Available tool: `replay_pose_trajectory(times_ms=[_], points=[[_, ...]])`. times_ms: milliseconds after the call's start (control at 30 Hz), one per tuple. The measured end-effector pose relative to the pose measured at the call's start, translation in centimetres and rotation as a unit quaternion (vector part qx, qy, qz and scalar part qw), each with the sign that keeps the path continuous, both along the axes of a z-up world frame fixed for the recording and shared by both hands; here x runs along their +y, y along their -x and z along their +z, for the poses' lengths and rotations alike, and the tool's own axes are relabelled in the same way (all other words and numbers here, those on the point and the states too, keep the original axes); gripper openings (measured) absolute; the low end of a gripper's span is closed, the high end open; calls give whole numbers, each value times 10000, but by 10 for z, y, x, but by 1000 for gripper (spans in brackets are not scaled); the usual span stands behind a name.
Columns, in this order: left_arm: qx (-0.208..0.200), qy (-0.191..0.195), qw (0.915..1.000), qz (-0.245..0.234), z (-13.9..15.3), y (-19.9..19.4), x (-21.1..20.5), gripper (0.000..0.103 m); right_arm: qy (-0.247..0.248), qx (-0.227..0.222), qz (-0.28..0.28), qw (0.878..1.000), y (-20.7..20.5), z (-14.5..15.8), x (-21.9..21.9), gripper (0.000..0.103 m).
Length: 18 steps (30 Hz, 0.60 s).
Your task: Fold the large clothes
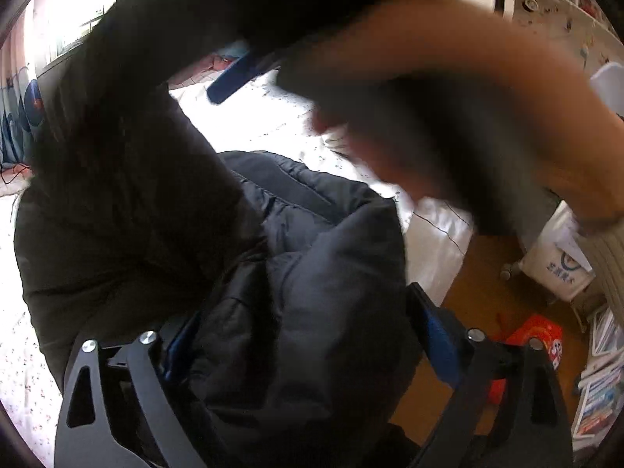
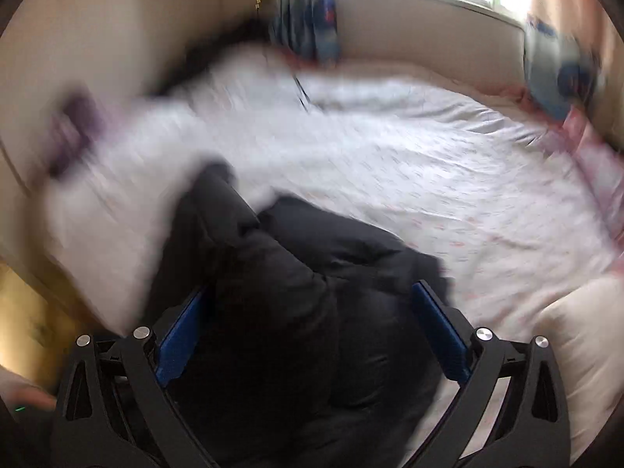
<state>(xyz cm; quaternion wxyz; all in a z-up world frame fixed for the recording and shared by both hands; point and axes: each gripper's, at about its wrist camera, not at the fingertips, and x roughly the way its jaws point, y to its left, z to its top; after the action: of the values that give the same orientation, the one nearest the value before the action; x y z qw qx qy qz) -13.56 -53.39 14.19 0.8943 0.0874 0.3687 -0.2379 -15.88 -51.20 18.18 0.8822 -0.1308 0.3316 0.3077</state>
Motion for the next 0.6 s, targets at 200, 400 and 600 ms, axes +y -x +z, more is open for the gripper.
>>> replay_pose_trajectory(times_ms=[200, 400, 600], points=[[153, 734, 9966, -347, 34, 32, 41, 91, 1407, -522, -811, 9853, -14, -34, 9, 96], [-151, 1453, 9867, 709, 54, -1, 119, 95, 280, 576, -605, 9961, -20, -51, -41, 96], [338, 2125, 9718, 970, 18, -42, 139, 95, -2664, 2025, 1281, 9336, -26, -35, -78, 96]])
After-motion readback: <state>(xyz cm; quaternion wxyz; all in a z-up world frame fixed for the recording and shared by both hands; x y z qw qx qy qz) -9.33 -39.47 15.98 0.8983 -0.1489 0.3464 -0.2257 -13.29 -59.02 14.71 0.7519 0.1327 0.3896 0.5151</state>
